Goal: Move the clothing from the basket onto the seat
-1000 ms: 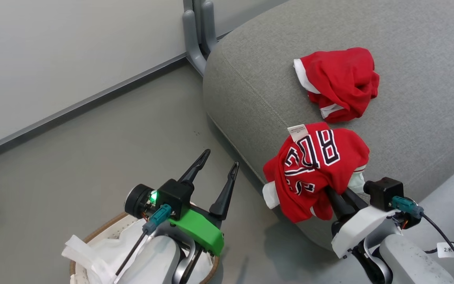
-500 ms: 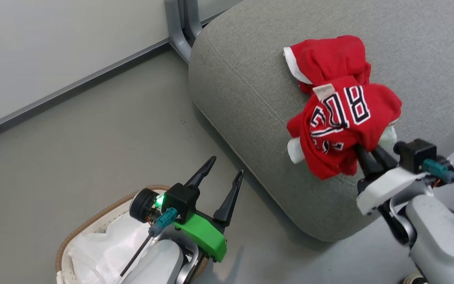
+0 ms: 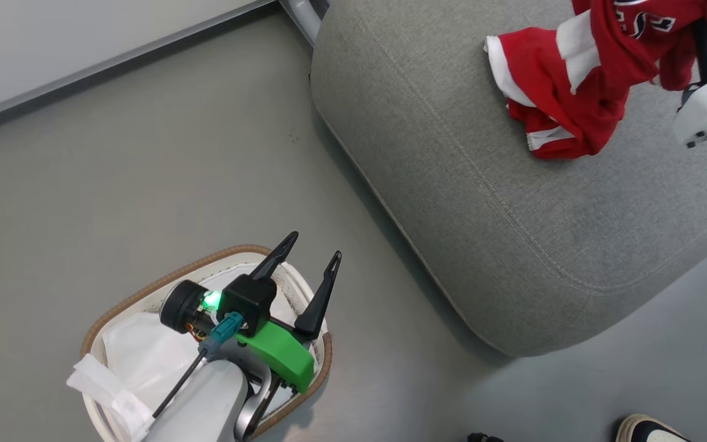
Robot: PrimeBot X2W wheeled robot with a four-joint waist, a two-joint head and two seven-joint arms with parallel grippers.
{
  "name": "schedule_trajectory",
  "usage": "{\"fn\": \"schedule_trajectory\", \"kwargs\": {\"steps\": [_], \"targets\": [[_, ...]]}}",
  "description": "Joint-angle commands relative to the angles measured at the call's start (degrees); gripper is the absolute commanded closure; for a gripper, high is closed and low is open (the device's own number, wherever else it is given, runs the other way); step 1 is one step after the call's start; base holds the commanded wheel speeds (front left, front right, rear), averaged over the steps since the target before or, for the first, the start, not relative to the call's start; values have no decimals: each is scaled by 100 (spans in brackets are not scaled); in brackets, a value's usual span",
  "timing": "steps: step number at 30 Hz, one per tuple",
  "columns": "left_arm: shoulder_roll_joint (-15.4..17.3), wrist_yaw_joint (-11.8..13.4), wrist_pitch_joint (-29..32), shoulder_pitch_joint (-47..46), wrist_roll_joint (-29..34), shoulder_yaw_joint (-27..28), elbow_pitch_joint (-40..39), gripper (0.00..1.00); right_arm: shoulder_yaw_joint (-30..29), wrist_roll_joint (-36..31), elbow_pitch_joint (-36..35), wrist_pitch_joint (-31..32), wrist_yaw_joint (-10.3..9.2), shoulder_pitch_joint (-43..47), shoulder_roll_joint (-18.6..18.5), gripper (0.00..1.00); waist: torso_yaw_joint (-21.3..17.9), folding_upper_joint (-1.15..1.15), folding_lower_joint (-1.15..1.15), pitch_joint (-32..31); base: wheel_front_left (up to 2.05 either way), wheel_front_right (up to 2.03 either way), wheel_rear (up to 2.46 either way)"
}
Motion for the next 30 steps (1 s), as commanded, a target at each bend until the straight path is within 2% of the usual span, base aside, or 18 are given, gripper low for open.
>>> {"fn": "schedule_trajectory", "kwargs": {"steps": [1, 6, 11, 14, 15, 16, 17, 18, 22, 30], "targets": [[95, -13, -1, -116, -28, -16, 17, 0, -84, 9, 170, 51, -8, -131, -10, 100, 344, 0, 0, 400, 0, 0, 0], [312, -13, -2, -295, -104, -98, 26, 0, -636, 103, 1111, 134, -8, -531, 2, 100, 630, 0, 0, 835, 0, 0, 0], [467, -13, -1, -451, -127, 77, 14, 0, -1049, 384, 1757, 31, -8, -640, 327, 100, 773, 0, 0, 1176, 0, 0, 0], [498, -13, -2, -532, -85, 91, -9, 0, -1151, 301, 2069, -76, -8, -583, 440, 100, 839, 0, 0, 1278, 0, 0, 0], [502, -13, -2, -551, -79, 94, -10, 0, -1181, 271, 2150, -99, -8, -558, 456, 89, 860, 0, 0, 1295, 0, 0, 0], [506, -13, -2, -559, -77, 105, -8, 0, -1219, 224, 2245, -127, -8, -532, 487, 65, 877, 0, 0, 1306, 0, 0, 0], [498, -13, -2, -559, -83, 128, -9, 0, -1258, 189, 2317, -153, -8, -511, 506, 40, 889, 0, 0, 1312, 0, 0, 0], [486, -13, -2, -560, -89, 151, -12, 0, -1315, 136, 2394, -171, -8, -484, 519, 0, 899, 0, 0, 1315, 0, 0, 0], [467, -13, -2, -517, -99, 191, -4, 0, -1615, -19, 2483, -210, -8, -352, 555, 0, 910, 0, 0, 1284, 0, 0, 0], [362, -13, -1, -354, -123, 377, 92, 0, -2543, -470, 1679, -215, -8, 451, 686, 0, 932, 0, 0, 956, 0, 0, 0]]}}
